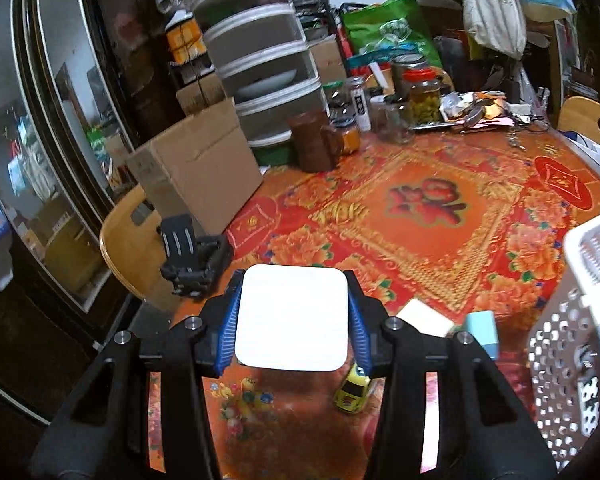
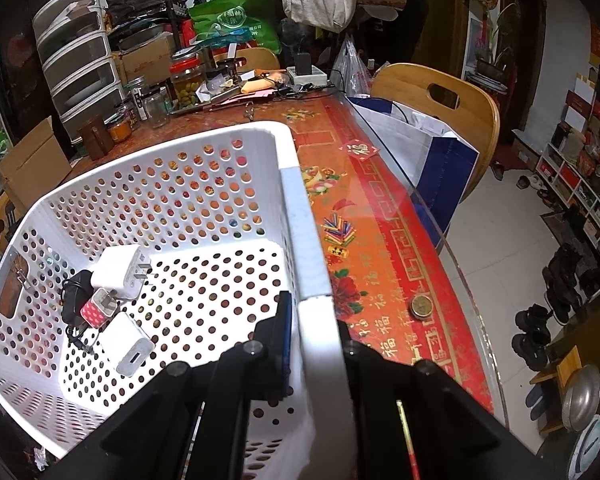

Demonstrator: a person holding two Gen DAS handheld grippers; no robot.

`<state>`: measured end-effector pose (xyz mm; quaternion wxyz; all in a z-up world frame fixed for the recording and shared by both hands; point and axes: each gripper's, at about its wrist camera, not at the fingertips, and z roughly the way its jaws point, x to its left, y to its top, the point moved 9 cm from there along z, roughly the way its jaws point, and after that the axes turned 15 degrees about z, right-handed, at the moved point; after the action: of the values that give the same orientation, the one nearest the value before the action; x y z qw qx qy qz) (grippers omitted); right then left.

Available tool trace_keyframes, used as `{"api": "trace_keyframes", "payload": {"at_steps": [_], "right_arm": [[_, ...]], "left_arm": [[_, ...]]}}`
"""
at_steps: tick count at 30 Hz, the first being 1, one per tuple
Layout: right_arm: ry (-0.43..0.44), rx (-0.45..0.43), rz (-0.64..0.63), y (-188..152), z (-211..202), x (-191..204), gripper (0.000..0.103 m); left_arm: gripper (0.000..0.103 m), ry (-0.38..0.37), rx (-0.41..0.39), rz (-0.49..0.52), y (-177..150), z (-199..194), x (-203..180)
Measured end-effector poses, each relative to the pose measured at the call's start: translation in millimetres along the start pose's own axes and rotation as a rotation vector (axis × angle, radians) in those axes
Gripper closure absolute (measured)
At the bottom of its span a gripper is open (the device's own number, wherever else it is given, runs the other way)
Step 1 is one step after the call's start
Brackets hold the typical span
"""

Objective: Organize rigid objects
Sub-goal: 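Carry the white charger into the basket and open the left tool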

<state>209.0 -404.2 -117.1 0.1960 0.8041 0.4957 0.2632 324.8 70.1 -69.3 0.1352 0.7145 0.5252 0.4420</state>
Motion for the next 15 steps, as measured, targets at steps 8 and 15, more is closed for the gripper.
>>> {"api": "trace_keyframes", "payload": {"at_steps": [8,15], "right_arm": [[0.036,-0.009,-0.01,2,-1,3,0.094],[0.04,-0.016,-0.017,2,-2,5,0.094]], "left_arm": [[0.059,0.026,-0.078,0.065,33,-53,-25],[0.059,-0.008,-0.101,0.137,53,-85,-67]]}}
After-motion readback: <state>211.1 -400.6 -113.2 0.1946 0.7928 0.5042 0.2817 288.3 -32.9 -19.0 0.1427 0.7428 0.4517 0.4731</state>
